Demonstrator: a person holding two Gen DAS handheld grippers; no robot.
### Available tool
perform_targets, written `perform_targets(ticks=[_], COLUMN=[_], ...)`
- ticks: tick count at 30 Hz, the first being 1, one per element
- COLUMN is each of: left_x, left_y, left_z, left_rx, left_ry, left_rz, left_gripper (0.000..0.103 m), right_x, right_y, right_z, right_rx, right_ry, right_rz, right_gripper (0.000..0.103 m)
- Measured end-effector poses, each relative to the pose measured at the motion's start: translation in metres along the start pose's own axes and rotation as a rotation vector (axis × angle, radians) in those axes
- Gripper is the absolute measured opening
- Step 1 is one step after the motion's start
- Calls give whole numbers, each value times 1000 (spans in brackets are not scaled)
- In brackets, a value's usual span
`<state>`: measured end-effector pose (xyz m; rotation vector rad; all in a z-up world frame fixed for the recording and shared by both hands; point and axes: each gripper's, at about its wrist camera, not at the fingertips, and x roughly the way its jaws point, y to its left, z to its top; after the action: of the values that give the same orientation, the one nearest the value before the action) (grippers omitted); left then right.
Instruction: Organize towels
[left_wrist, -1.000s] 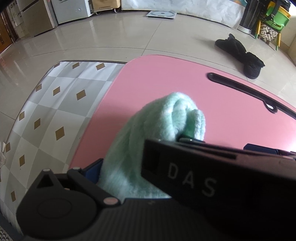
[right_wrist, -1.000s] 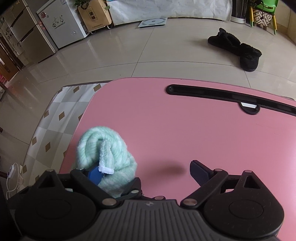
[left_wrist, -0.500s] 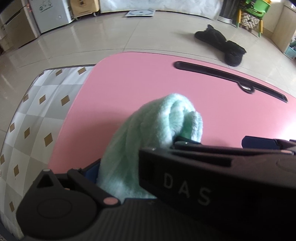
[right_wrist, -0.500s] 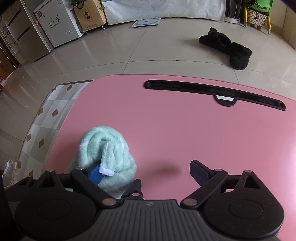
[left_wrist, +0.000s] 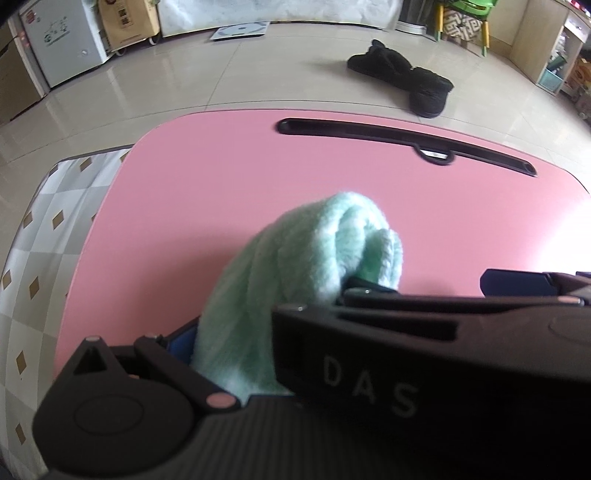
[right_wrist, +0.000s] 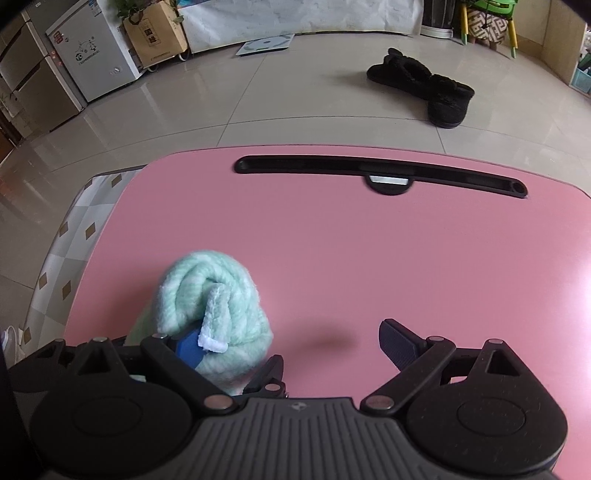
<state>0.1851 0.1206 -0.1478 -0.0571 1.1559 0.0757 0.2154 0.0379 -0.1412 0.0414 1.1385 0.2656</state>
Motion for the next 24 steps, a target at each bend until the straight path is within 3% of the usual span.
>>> perform_targets(ticks=[24], left_x=[2], left_y=[-45], left_z=[6], left_rx=[54], left_ry=[2], left_rz=[-34], left_gripper=[103], right_x=[-13], right_y=[-47], right_z=[-5], right_rx=[80], right_ry=[1], right_rz=[-54], right_gripper=[95])
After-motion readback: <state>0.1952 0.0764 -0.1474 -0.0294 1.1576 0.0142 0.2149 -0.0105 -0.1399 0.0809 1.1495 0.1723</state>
